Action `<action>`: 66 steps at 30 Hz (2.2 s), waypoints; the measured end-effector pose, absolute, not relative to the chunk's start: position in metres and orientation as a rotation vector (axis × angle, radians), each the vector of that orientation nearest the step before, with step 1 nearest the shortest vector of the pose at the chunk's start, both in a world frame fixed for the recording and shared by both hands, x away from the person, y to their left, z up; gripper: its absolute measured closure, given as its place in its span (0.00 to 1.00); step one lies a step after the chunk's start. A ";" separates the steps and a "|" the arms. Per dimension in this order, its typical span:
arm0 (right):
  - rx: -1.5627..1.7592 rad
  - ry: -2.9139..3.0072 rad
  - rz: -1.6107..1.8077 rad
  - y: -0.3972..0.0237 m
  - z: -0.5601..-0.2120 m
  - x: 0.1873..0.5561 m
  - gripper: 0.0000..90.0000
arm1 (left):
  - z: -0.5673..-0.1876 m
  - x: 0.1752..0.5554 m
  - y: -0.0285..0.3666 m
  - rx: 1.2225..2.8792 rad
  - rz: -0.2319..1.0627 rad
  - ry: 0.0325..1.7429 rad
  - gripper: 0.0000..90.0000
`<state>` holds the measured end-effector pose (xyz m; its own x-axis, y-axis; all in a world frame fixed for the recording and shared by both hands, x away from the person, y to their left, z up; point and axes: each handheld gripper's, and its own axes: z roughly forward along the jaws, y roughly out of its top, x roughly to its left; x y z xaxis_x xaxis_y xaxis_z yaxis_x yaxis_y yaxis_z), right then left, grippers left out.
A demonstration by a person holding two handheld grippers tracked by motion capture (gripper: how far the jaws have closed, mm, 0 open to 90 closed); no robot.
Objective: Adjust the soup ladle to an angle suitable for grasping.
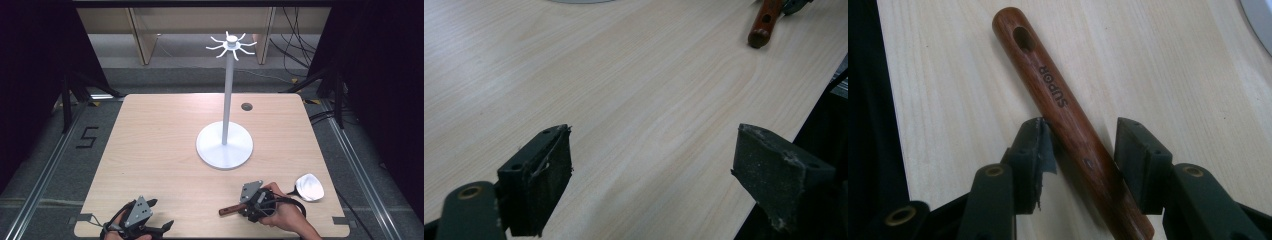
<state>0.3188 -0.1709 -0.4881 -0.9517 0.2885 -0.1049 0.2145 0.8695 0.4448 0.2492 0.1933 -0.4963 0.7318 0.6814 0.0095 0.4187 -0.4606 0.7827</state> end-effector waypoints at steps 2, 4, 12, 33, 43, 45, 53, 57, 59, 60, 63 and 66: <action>0.401 2.876 0.635 -0.170 -0.488 0.319 0.63 | -0.496 0.249 0.193 2.120 0.414 0.826 0.17; 0.334 2.895 0.621 -0.169 -0.487 0.323 0.64 | -0.497 0.249 0.192 2.100 0.411 0.822 0.17; 0.306 2.964 0.536 -0.162 -0.483 0.331 0.67 | -0.496 0.249 0.193 2.120 0.414 0.826 0.17; 0.314 3.027 0.357 -0.139 -0.478 0.359 0.78 | -0.497 0.249 0.193 2.106 0.406 0.827 0.17; 0.323 2.967 0.446 -0.138 -0.465 0.359 0.82 | -0.496 0.248 0.193 2.083 0.402 0.840 0.17; 0.357 2.967 0.499 -0.141 -0.458 0.357 0.82 | -0.496 0.248 0.194 2.104 0.408 0.826 0.17; 0.375 2.895 0.663 -0.154 -0.437 0.361 0.82 | -0.497 0.248 0.192 2.070 0.397 0.845 0.17; 0.393 2.864 0.758 -0.162 -0.425 0.363 0.82 | -0.496 0.249 0.194 2.103 0.410 0.830 0.17; 0.432 2.800 0.804 -0.167 -0.417 0.362 0.82 | -0.496 0.249 0.194 2.102 0.408 0.832 0.17; 0.442 2.788 0.824 -0.169 -0.414 0.362 0.82 | -0.496 0.249 0.194 2.102 0.408 0.832 0.17; 0.486 2.708 0.911 -0.175 -0.404 0.362 0.82 | -0.496 0.249 0.194 2.093 0.413 0.832 0.17; 0.566 2.641 0.994 -0.185 -0.394 0.361 0.82 | -0.496 0.249 0.193 2.079 0.401 0.838 0.17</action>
<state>0.3614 -0.1849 -0.3936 -0.8893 0.4450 -0.1057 0.2649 0.6896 0.6740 0.2487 0.1931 -0.4961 0.7256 0.6880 -0.0153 0.4202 -0.4254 0.8015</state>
